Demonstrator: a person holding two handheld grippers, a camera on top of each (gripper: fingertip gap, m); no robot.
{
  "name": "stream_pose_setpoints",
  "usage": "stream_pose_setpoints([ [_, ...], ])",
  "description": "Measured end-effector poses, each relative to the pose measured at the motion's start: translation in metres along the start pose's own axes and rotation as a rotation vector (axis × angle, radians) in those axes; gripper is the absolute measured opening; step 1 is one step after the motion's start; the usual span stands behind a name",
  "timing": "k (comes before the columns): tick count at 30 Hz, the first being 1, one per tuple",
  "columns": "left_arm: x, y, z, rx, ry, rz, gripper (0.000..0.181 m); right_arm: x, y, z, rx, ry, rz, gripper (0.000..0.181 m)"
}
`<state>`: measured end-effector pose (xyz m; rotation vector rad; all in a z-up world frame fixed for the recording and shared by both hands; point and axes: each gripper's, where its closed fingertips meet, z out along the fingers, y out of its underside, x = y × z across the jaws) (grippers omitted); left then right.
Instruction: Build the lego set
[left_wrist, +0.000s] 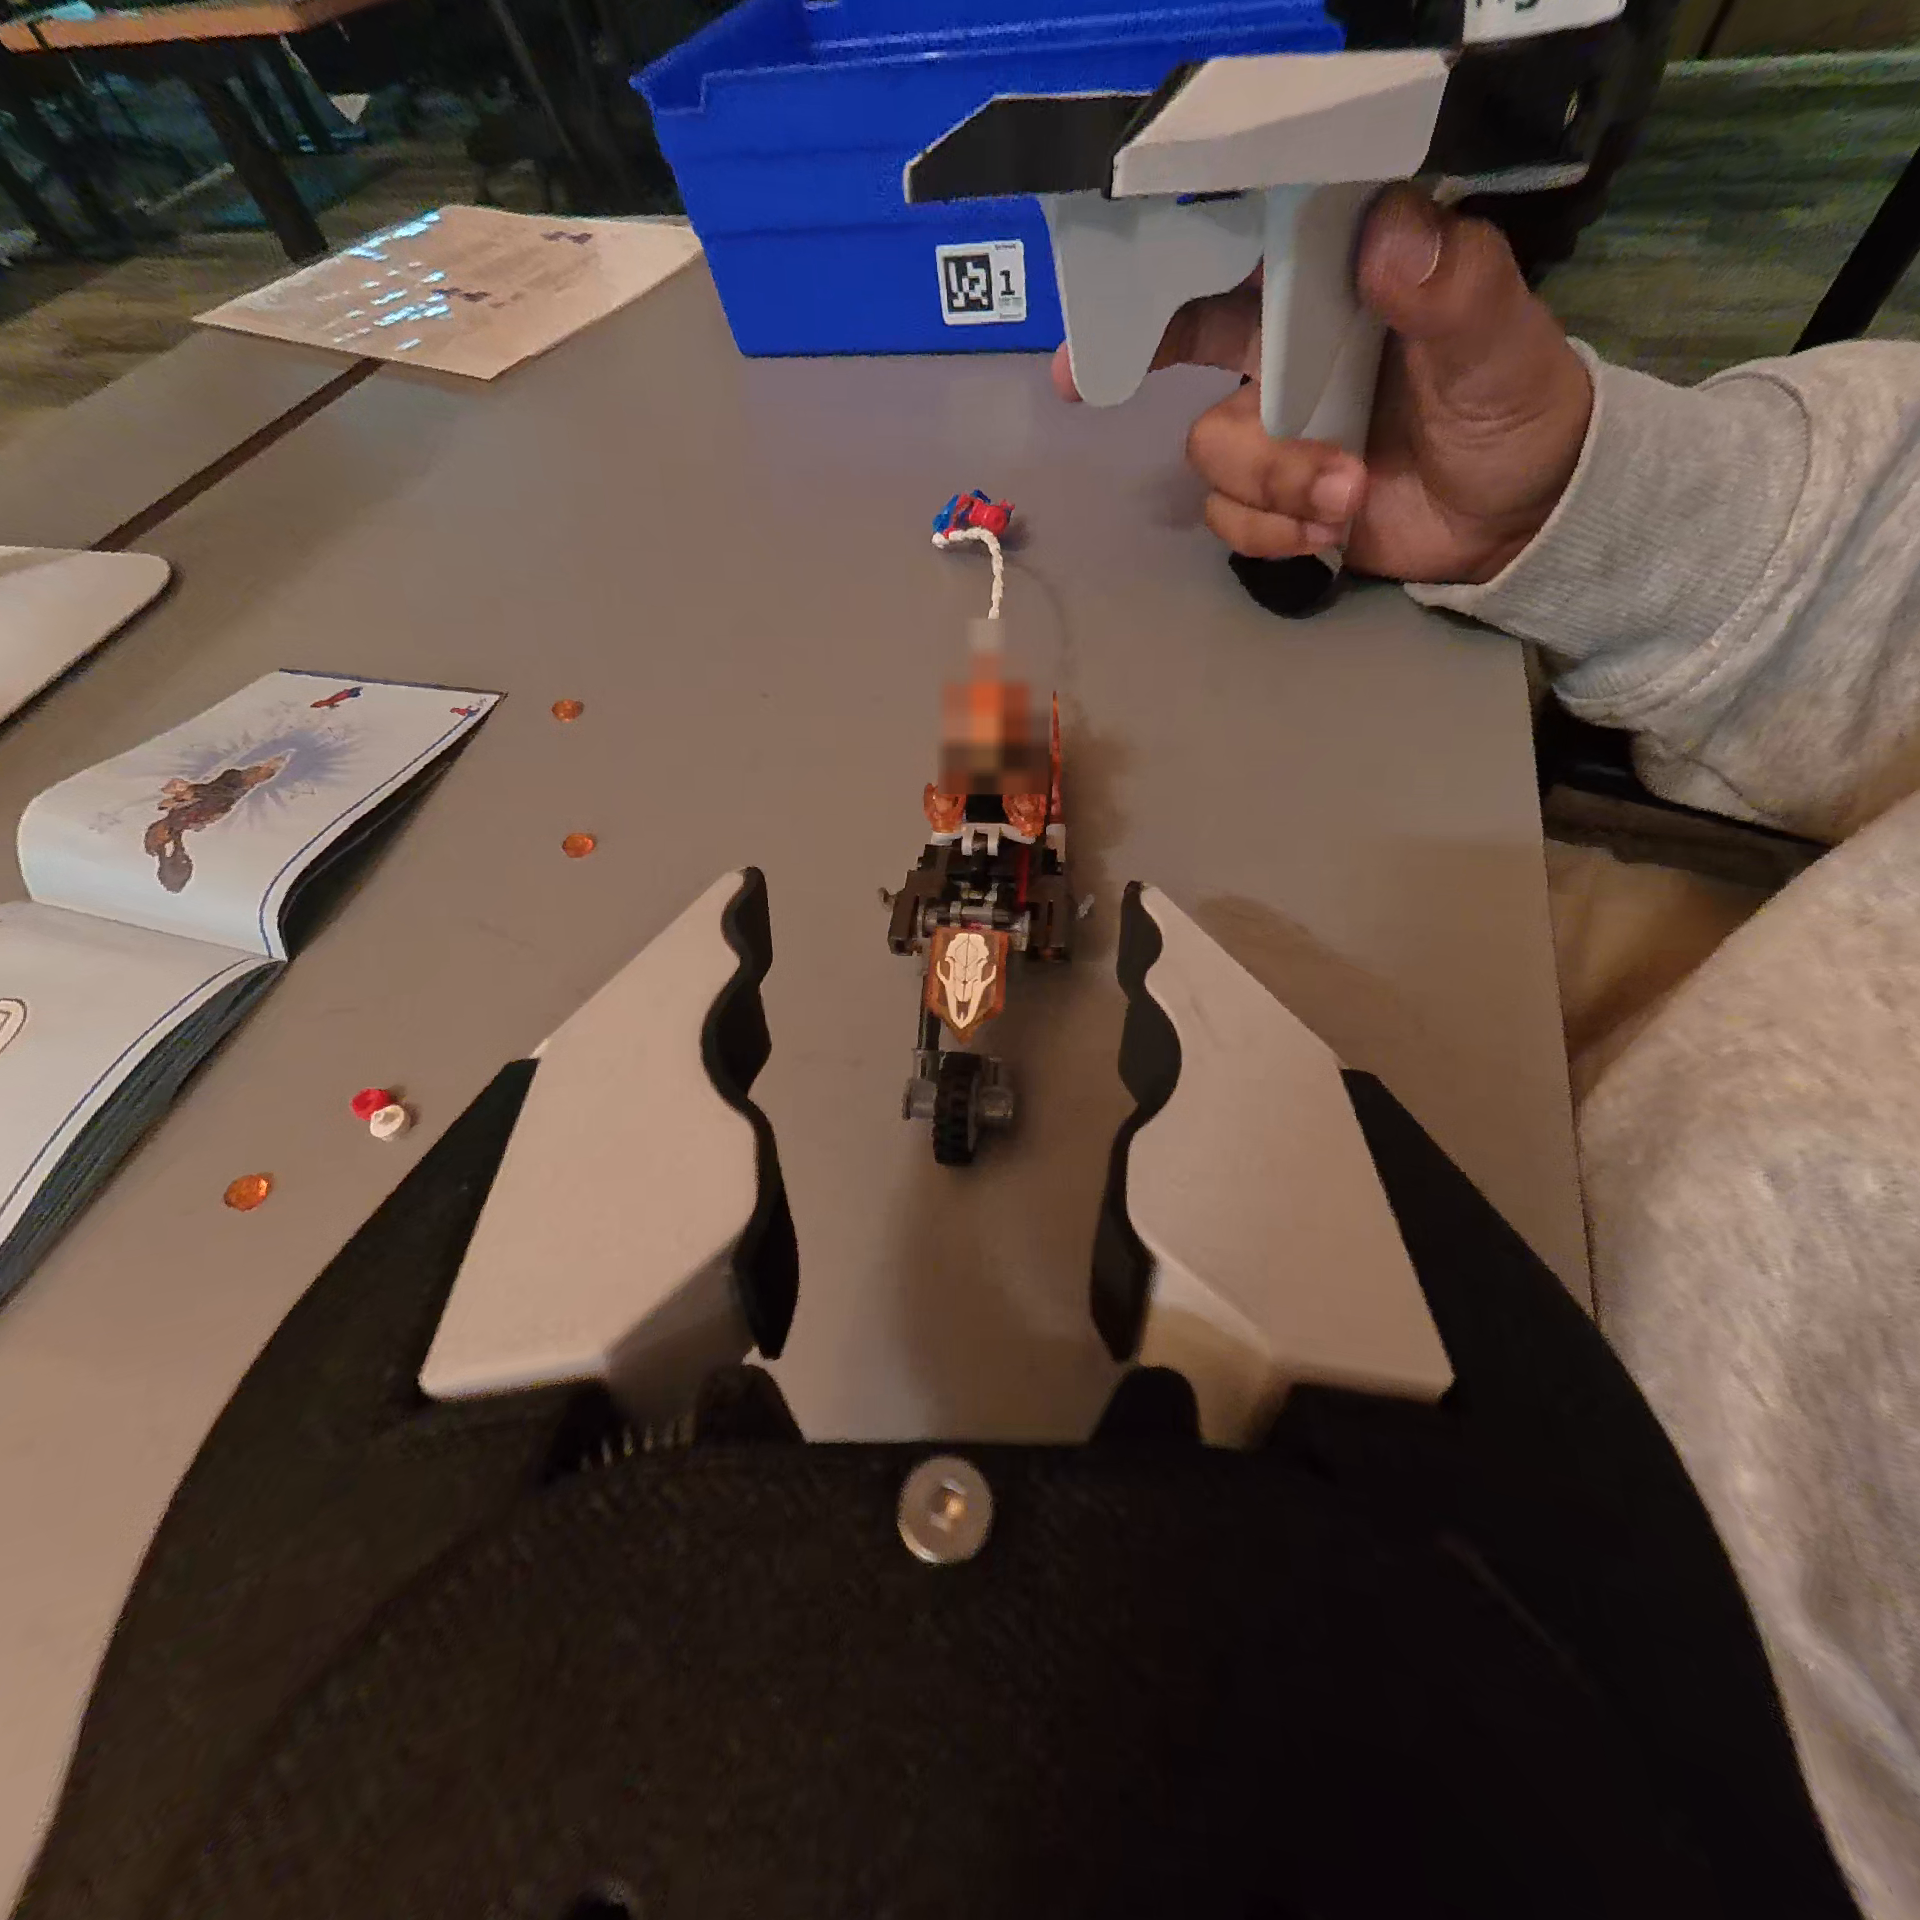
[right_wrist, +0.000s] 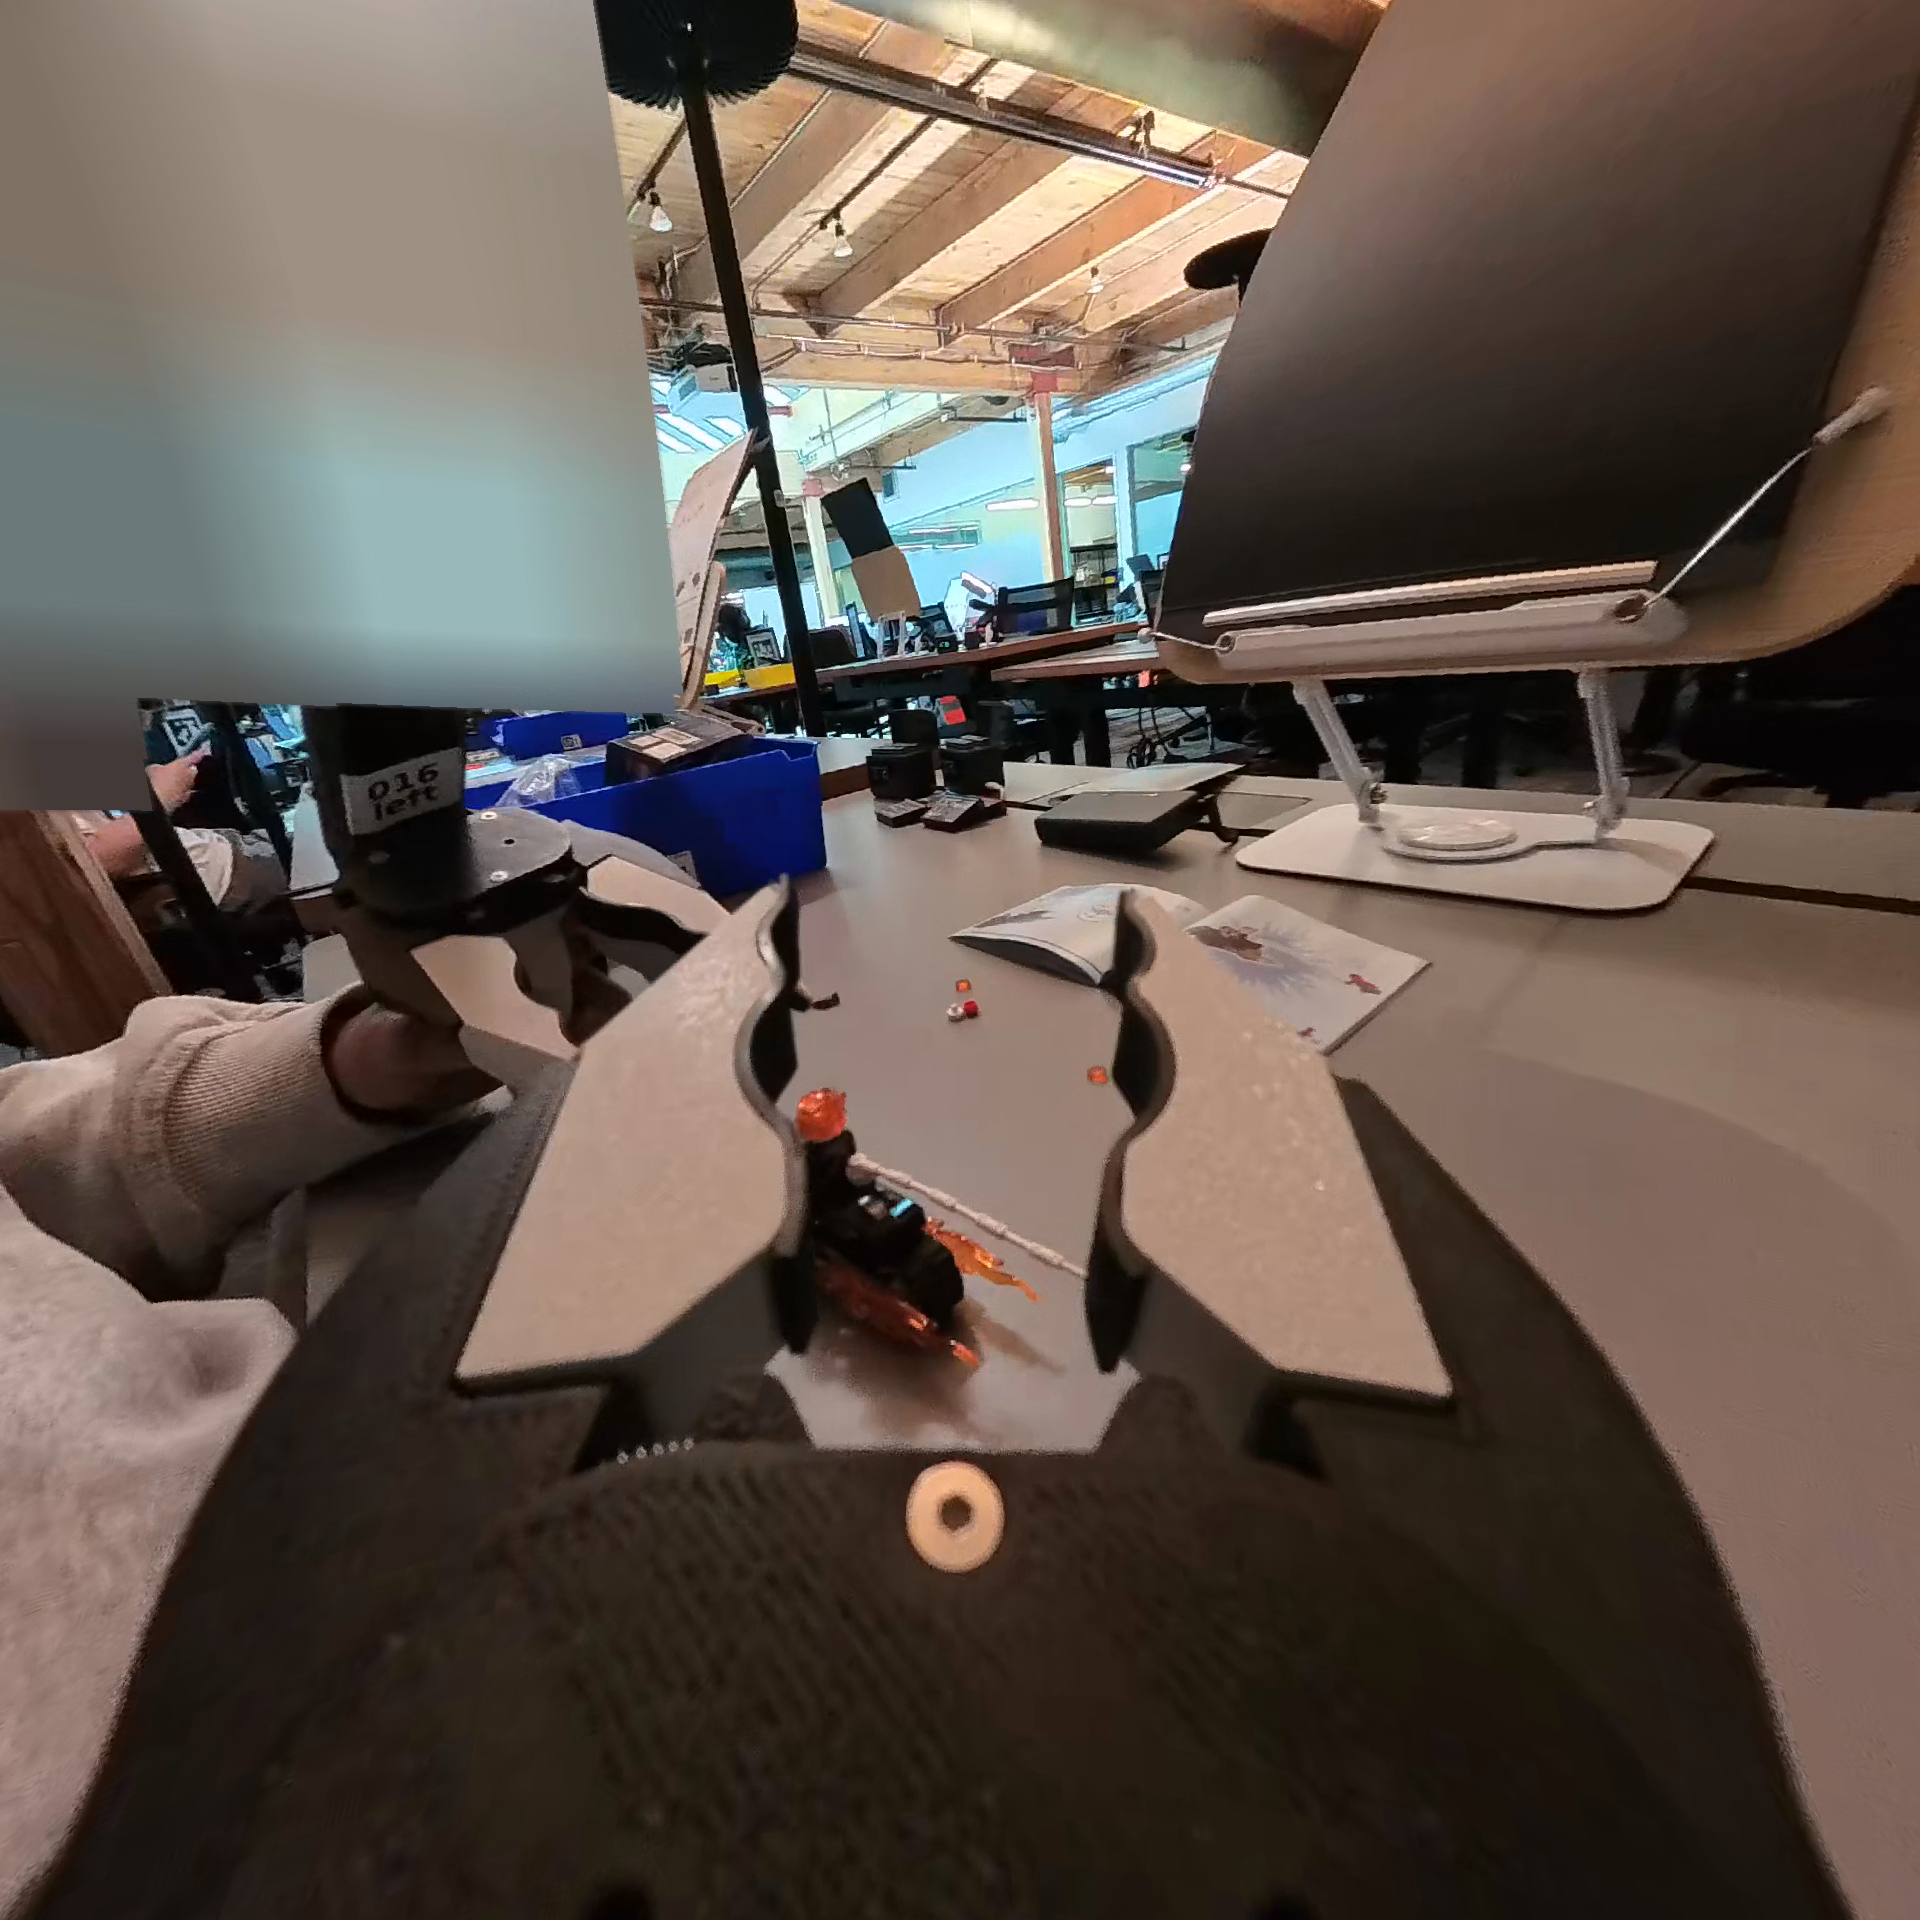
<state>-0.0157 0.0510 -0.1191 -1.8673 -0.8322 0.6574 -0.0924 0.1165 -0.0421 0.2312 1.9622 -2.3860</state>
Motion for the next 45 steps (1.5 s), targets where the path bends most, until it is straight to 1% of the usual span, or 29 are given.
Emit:
stream_pose_setpoints([
  [2, -0.002, -0.001, -0.002, 0.014, 0.005, -0.024, 0.065, 0.000, 0.001, 0.001, -0.005, -0.002, -0.001, 0.057],
  [5, -0.004, -0.003, -0.003, 0.027, 0.019, -0.060, 0.065, 0.001, 0.000, 0.000, 0.000, 0.002, 0.003, 0.048],
  [8, -0.006, -0.002, -0.002, 0.023, 0.023, -0.079, 0.066, 0.012, -0.003, -0.003, 0.022, 0.051, 0.034, 0.037],
  [12, -0.006, 0.001, 0.000, -0.002, 0.010, -0.068, 0.070, 0.026, -0.010, -0.011, 0.076, 0.072, 0.136, 0.036],
  [15, -0.003, 0.003, 0.003, -0.024, 0.000, -0.035, 0.070, 0.023, -0.013, -0.014, 0.086, 0.028, 0.166, 0.039],
  [17, -0.002, 0.006, 0.005, -0.051, -0.005, -0.016, 0.070, 0.022, -0.018, -0.017, 0.104, 0.035, 0.133, 0.038],
  [21, 0.001, 0.011, 0.009, -0.093, -0.018, 0.024, 0.070, 0.028, -0.036, -0.032, 0.202, 0.135, 0.024, 0.029],
  [25, 0.001, 0.013, 0.011, -0.106, -0.021, 0.038, 0.070, 0.032, -0.047, -0.044, 0.283, 0.159, 0.023, 0.024],
  [31, 0.000, 0.012, 0.010, -0.096, -0.017, 0.015, 0.070, 0.036, -0.046, -0.046, 0.298, 0.138, 0.095, 0.025],
  [45, 0.000, 0.014, 0.011, -0.111, -0.038, 0.043, 0.069, 0.035, -0.044, -0.044, 0.273, 0.161, 0.056, 0.026],
])
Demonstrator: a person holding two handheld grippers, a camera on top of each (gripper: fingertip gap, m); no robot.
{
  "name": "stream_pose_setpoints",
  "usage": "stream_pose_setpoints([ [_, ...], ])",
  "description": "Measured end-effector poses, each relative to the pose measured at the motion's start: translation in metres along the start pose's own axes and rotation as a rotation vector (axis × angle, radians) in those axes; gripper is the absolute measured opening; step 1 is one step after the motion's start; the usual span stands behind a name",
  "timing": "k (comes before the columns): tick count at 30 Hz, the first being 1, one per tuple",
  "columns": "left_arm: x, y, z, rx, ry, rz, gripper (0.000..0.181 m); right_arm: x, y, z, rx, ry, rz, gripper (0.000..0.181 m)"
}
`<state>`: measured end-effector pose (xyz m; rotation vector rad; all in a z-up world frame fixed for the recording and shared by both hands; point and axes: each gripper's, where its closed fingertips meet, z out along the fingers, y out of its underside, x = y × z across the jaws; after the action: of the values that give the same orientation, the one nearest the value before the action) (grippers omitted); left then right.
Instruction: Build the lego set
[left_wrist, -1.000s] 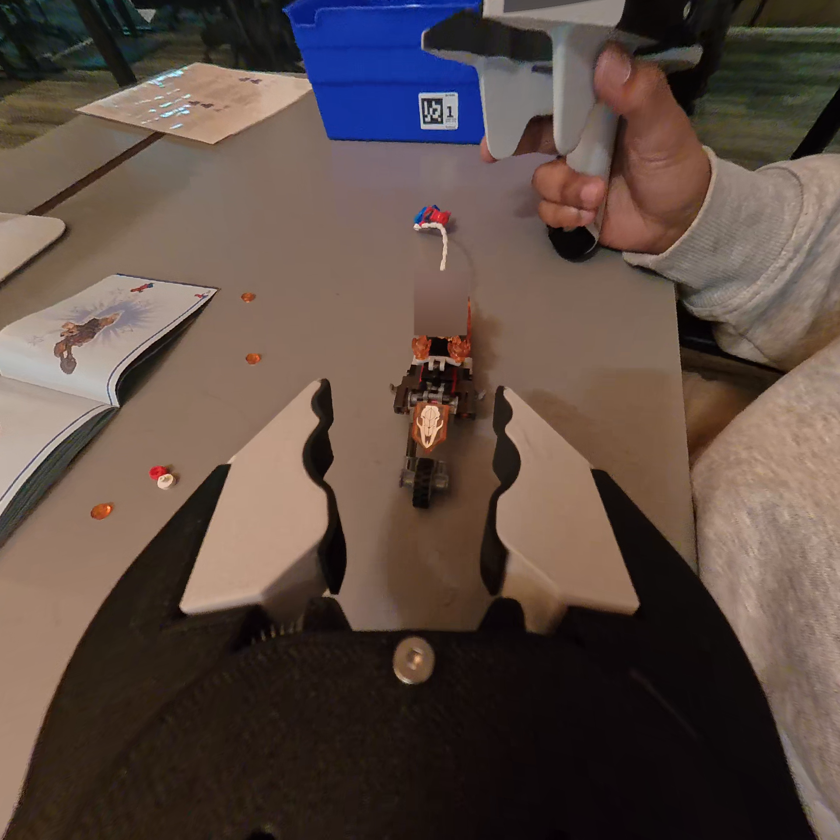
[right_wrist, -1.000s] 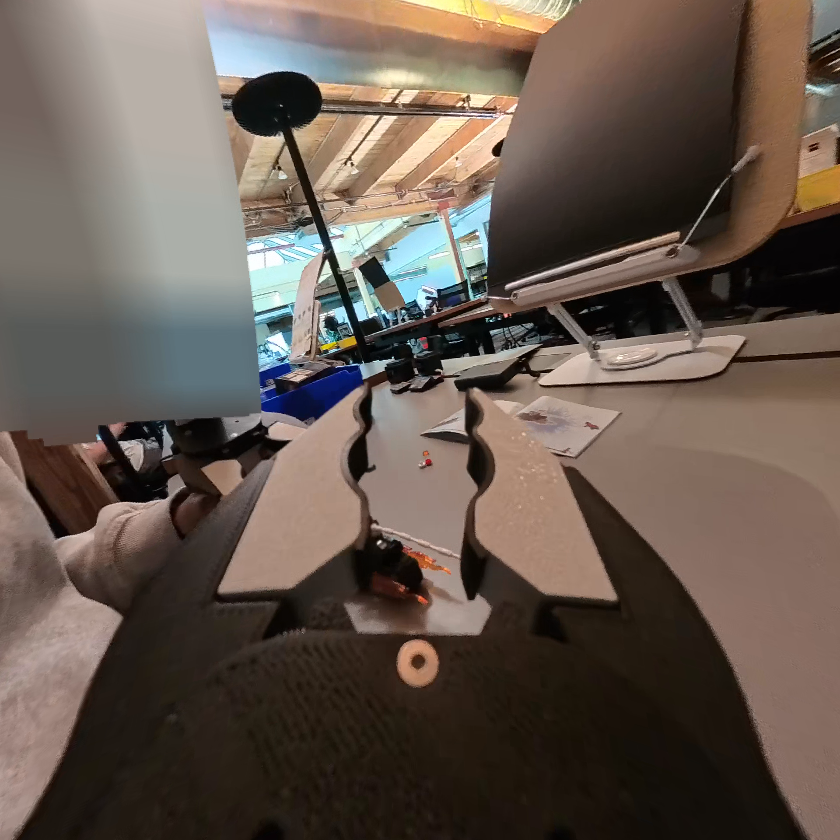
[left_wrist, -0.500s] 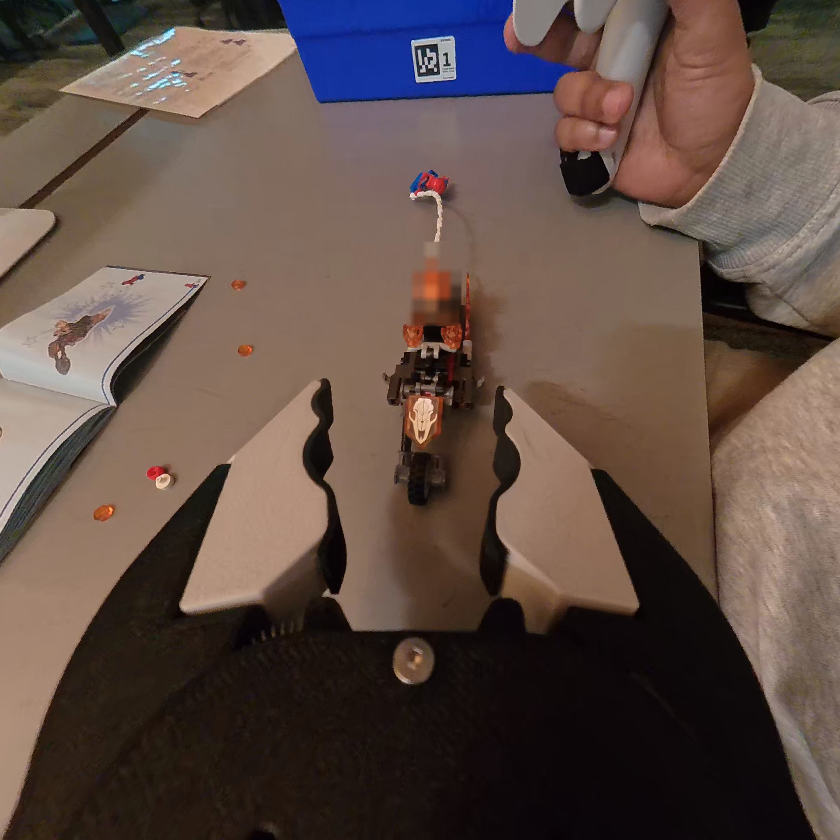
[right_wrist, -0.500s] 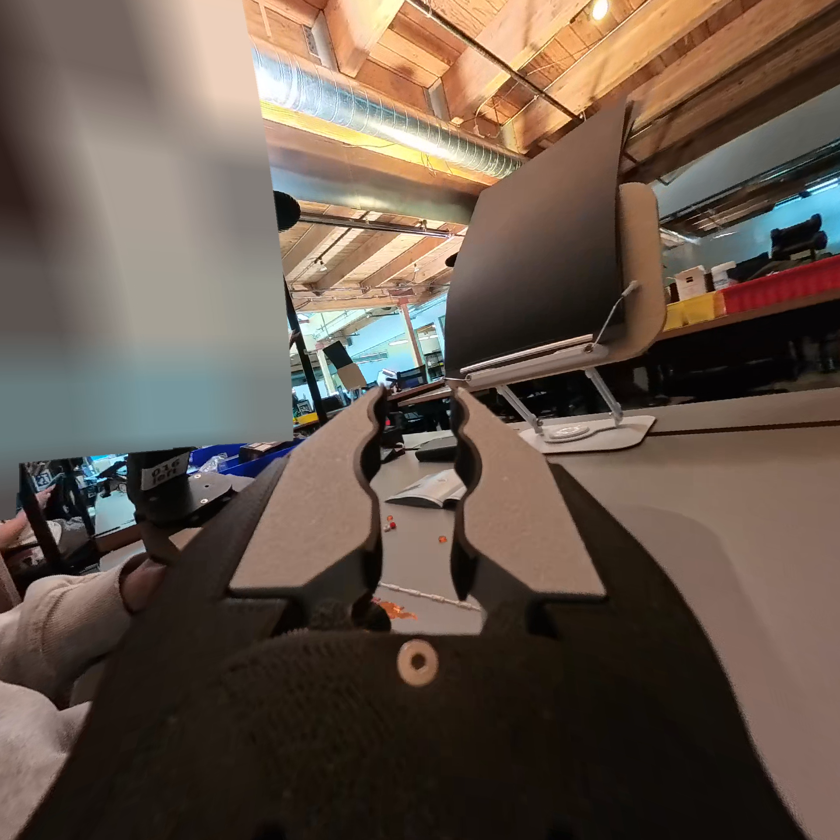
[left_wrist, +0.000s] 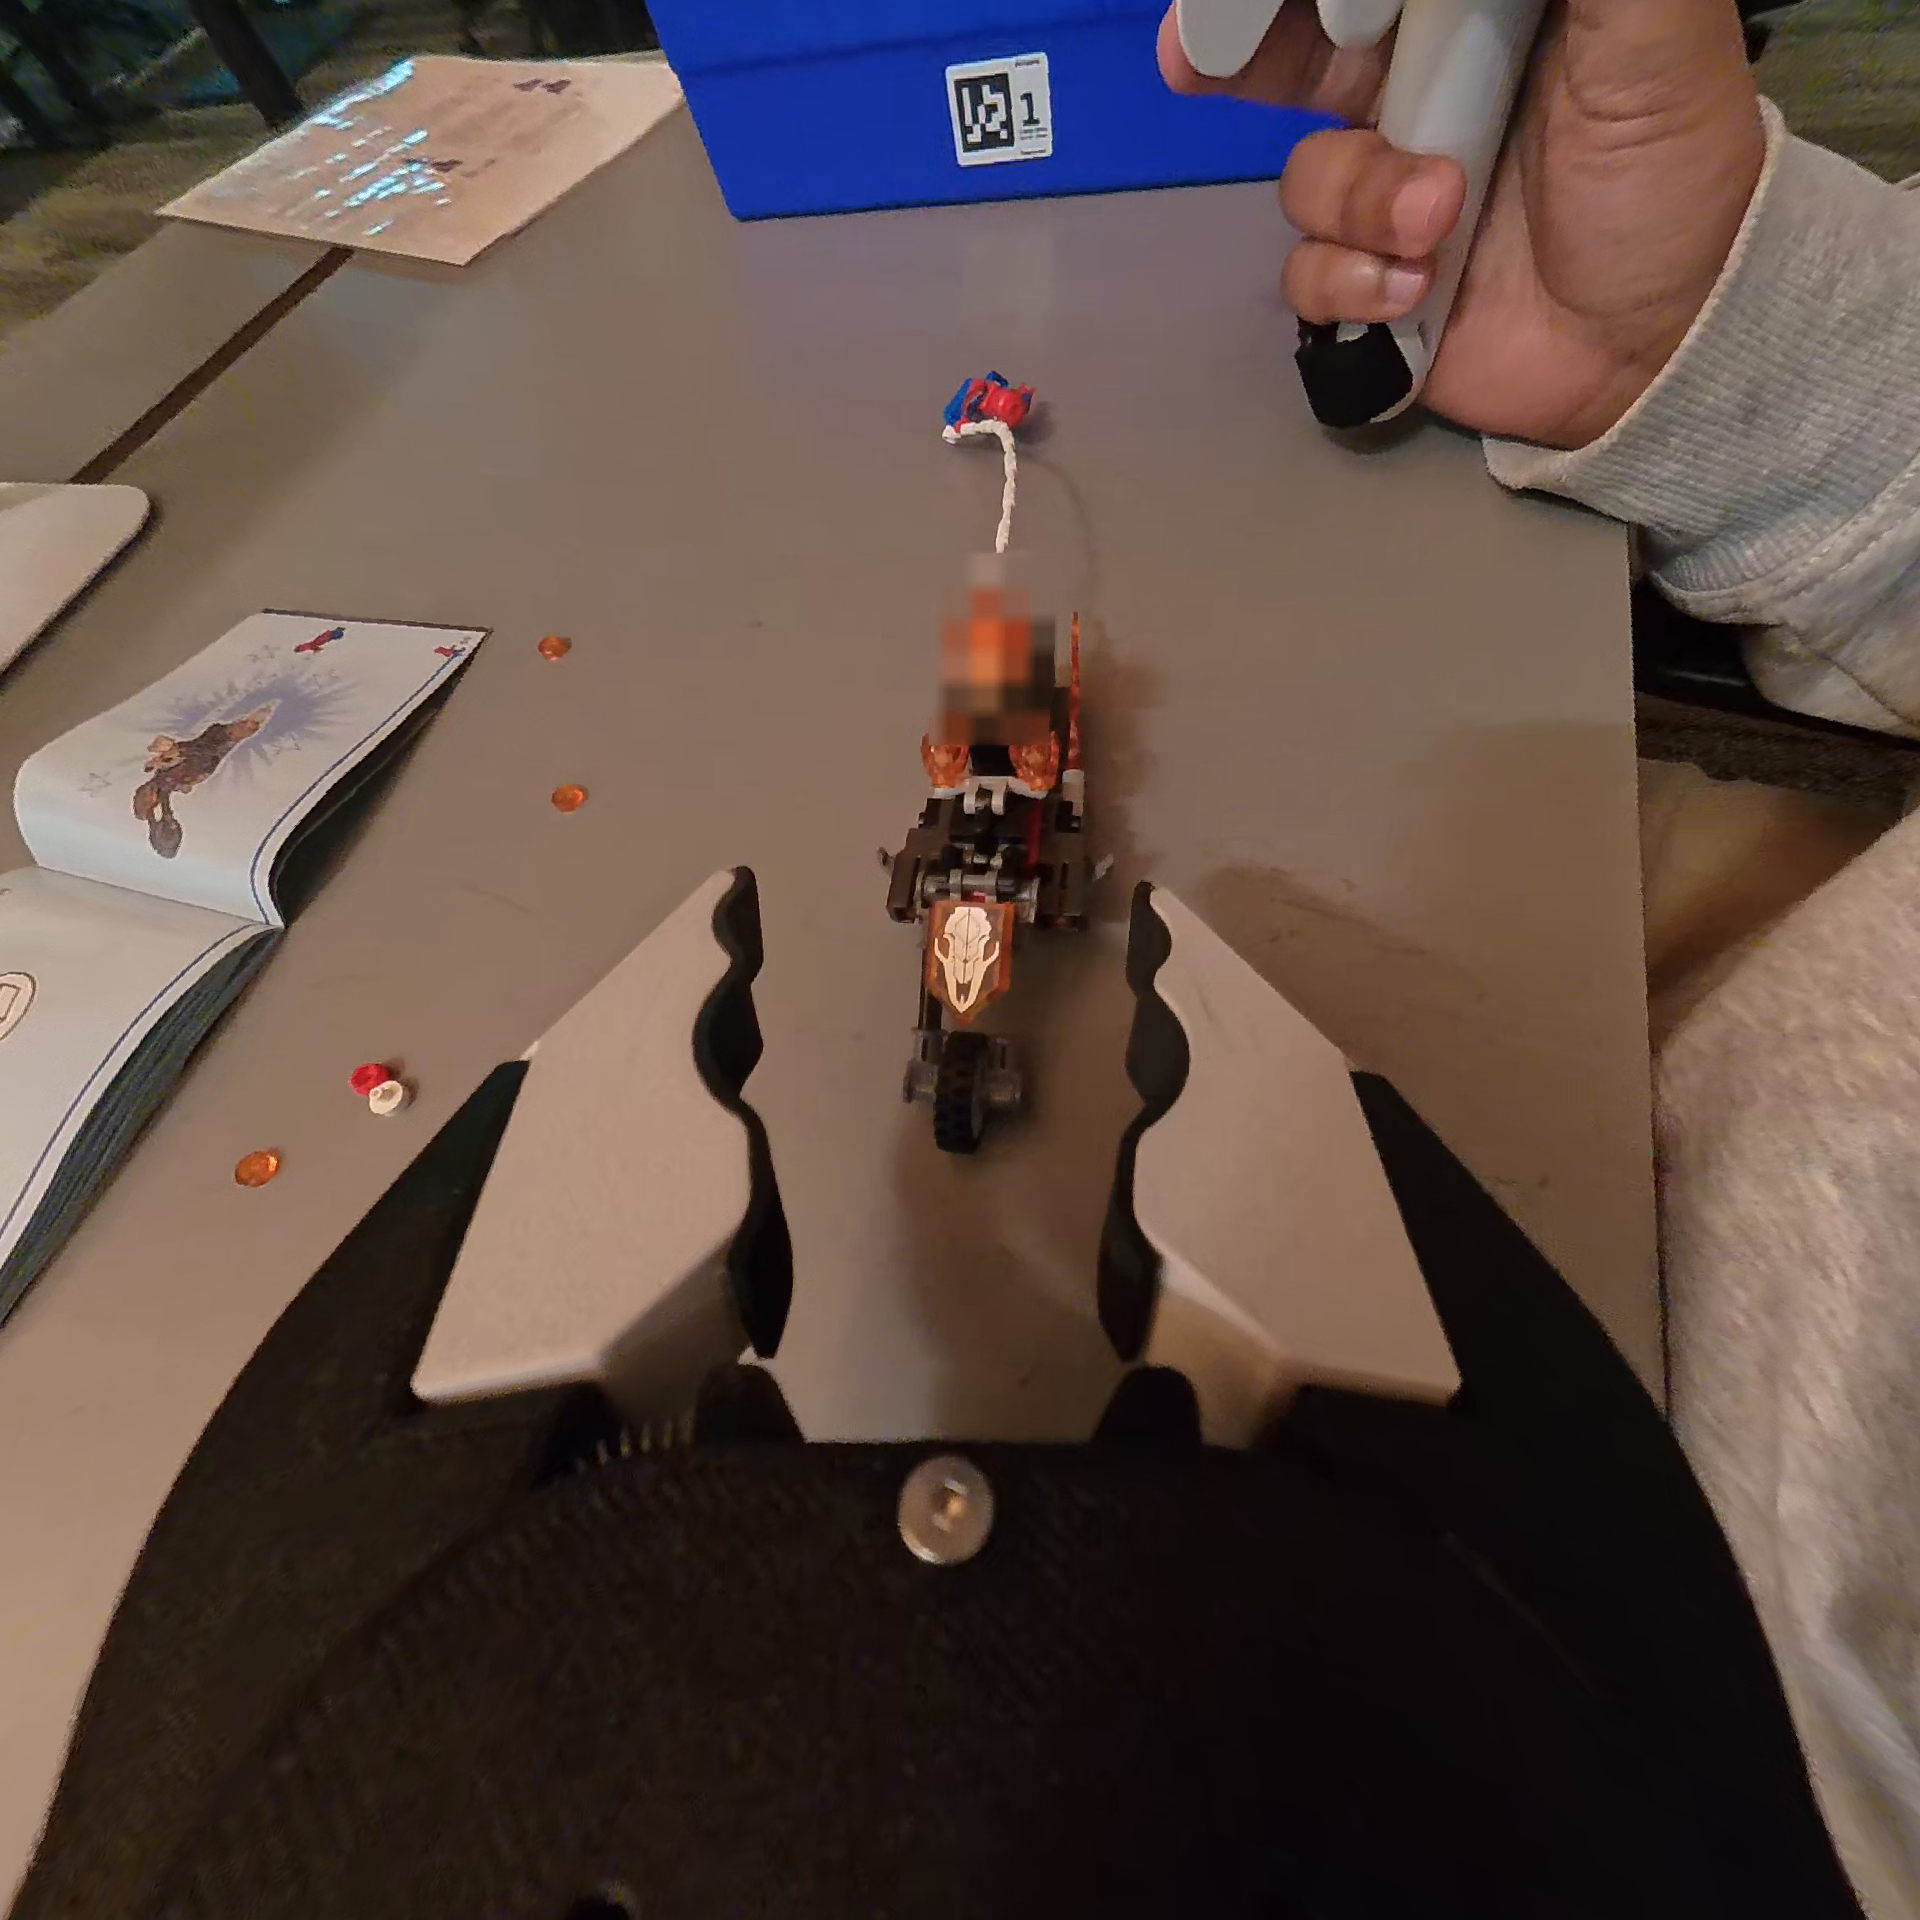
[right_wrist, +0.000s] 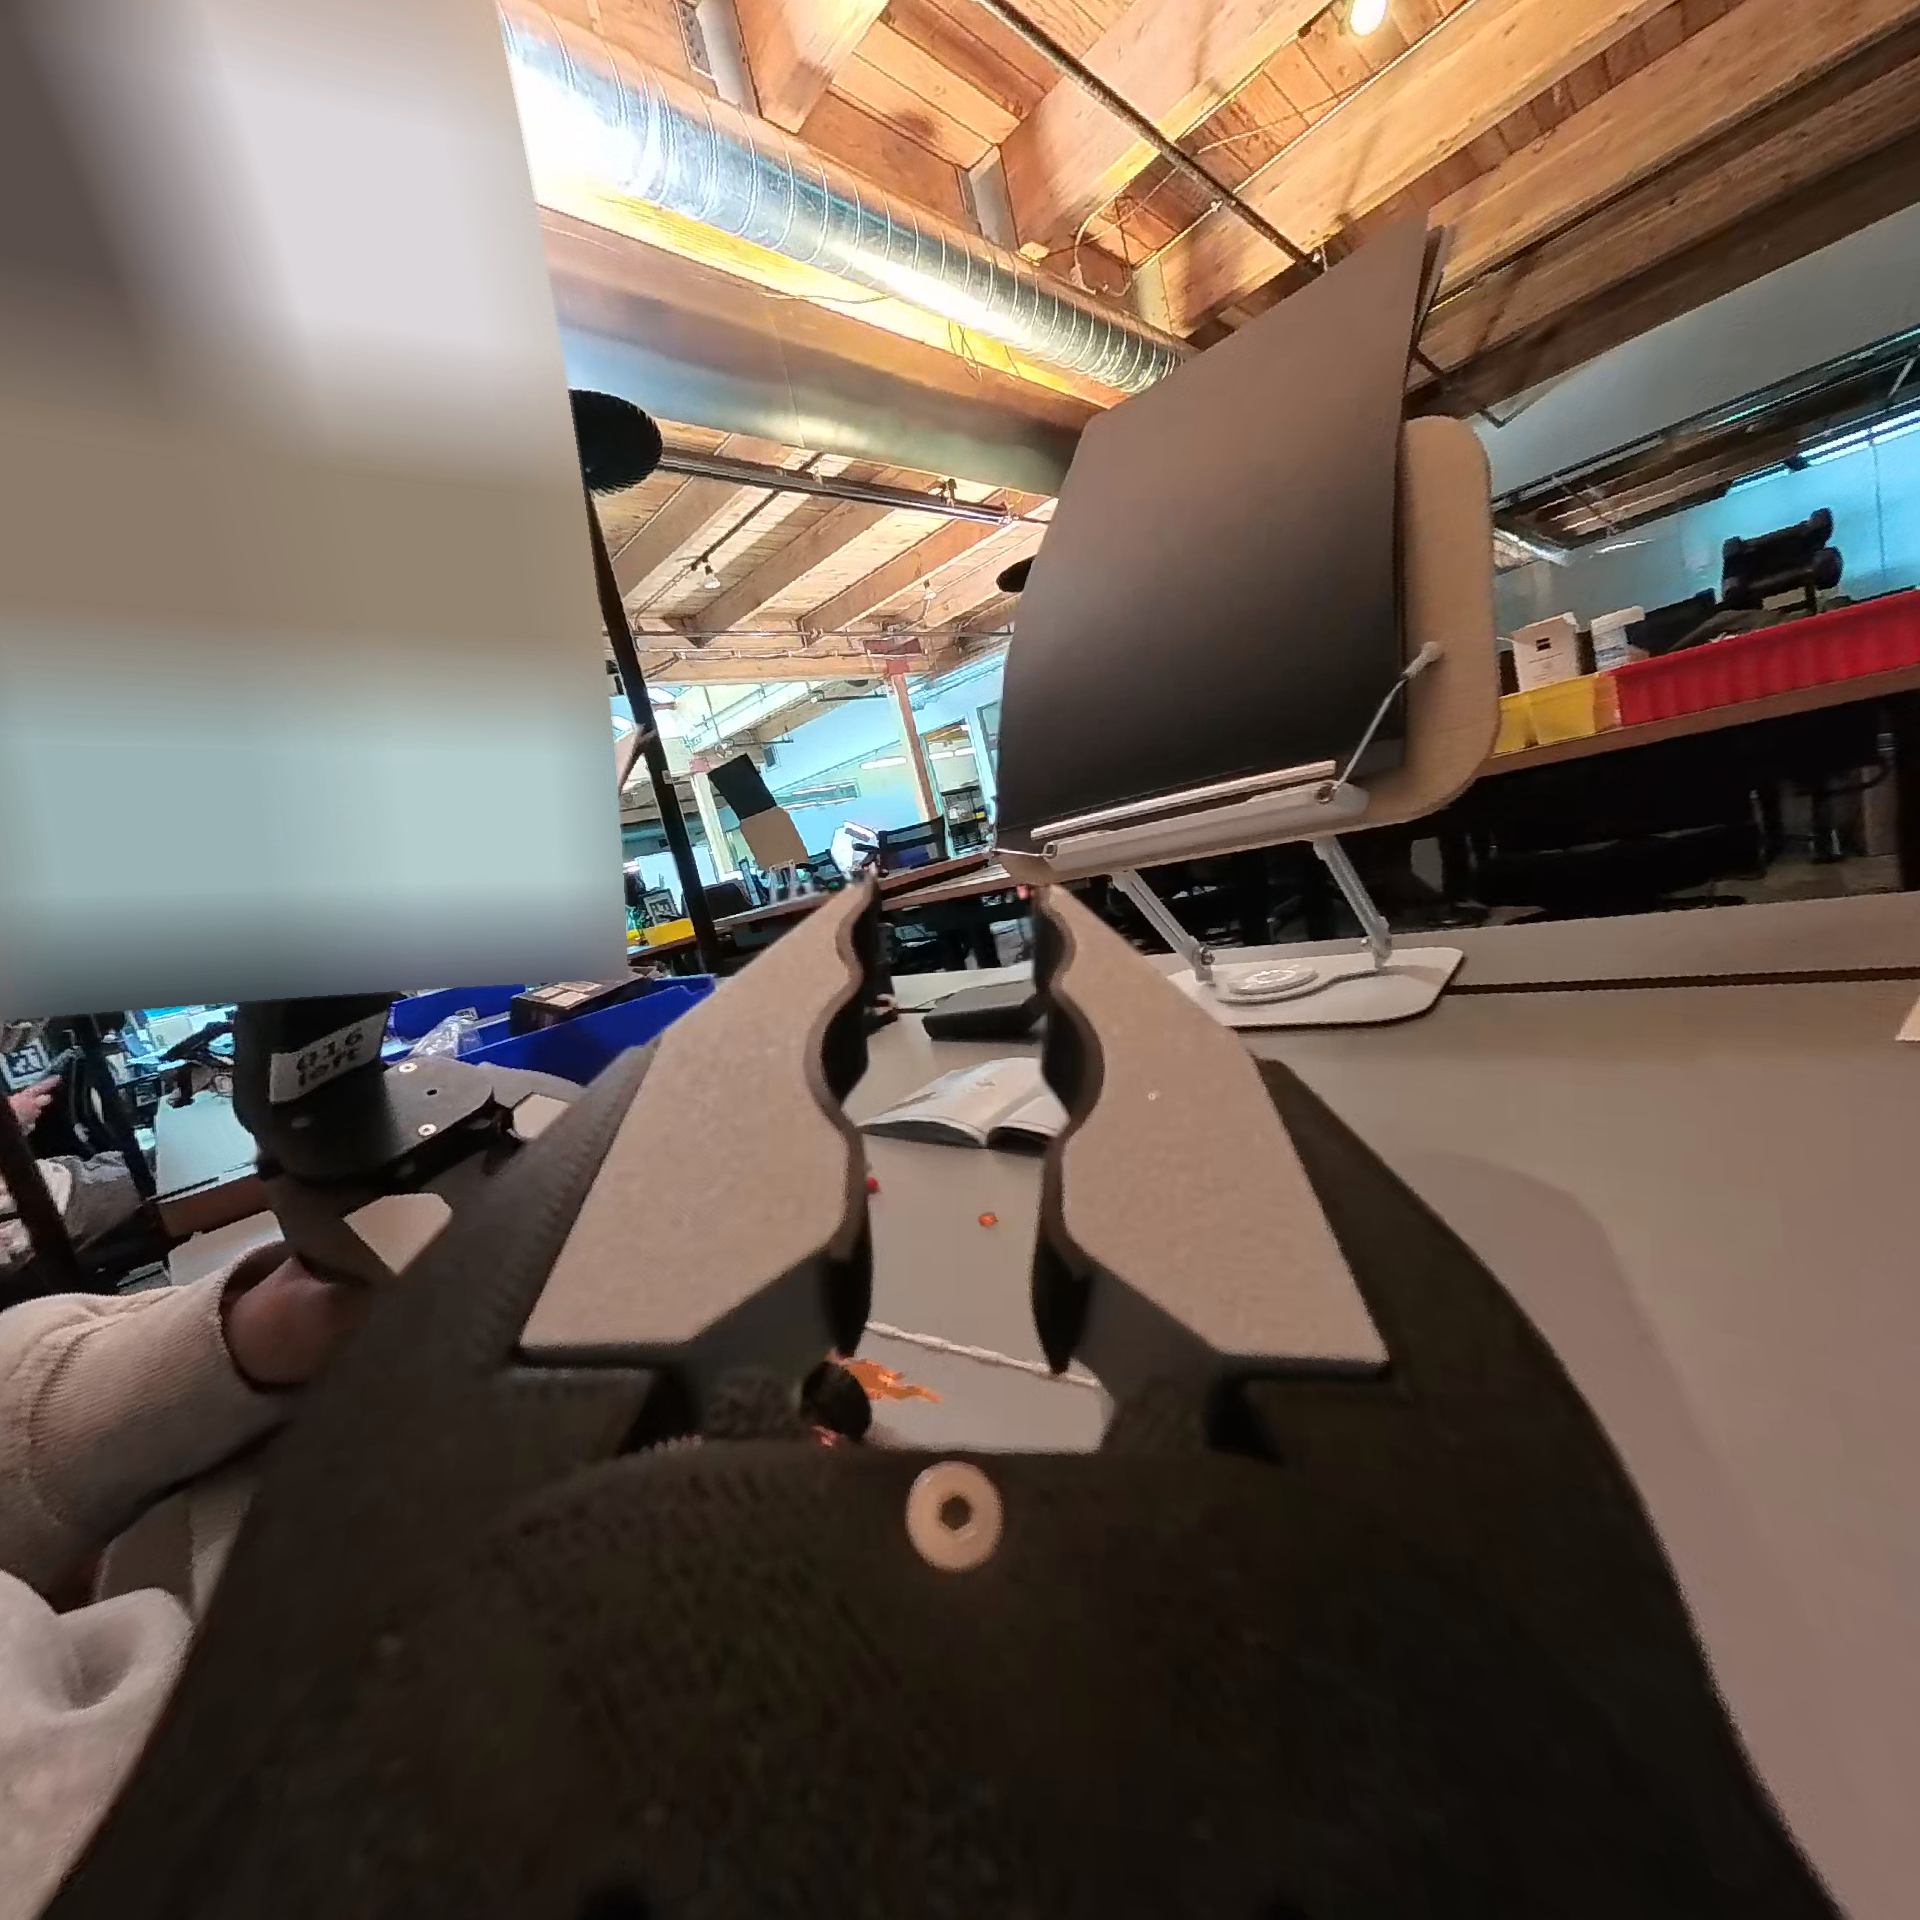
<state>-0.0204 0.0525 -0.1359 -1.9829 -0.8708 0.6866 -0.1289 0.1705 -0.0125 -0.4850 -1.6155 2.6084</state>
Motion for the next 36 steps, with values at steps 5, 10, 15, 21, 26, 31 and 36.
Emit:
stream_pose_setpoints([
  [5, 0.000, 0.001, 0.001, -0.006, -0.012, 0.015, 0.069, 0.005, -0.002, -0.002, -0.005, 0.066, -0.087, 0.028],
  [10, 0.001, 0.002, 0.002, -0.015, -0.025, 0.033, 0.069, 0.002, 0.003, 0.001, -0.034, 0.071, -0.129, 0.028],
  [15, 0.002, 0.003, 0.003, -0.028, -0.036, 0.051, 0.069, 0.002, 0.007, 0.002, -0.050, 0.074, -0.133, 0.027],
  [21, 0.002, 0.005, 0.004, -0.041, -0.044, 0.066, 0.069, 0.002, 0.008, 0.003, -0.055, 0.073, -0.130, 0.028],
  [26, 0.002, 0.005, 0.005, -0.047, -0.047, 0.070, 0.069, 0.001, 0.009, 0.003, -0.061, 0.077, -0.143, 0.029],
  [31, 0.002, 0.006, 0.005, -0.050, -0.048, 0.071, 0.069, 0.016, 0.006, 0.000, -0.072, 0.198, -0.206, 0.056],
  [36, 0.002, 0.005, 0.005, -0.047, -0.050, 0.073, 0.068, 0.027, 0.007, -0.005, -0.139, 0.255, -0.330, 0.056],
])
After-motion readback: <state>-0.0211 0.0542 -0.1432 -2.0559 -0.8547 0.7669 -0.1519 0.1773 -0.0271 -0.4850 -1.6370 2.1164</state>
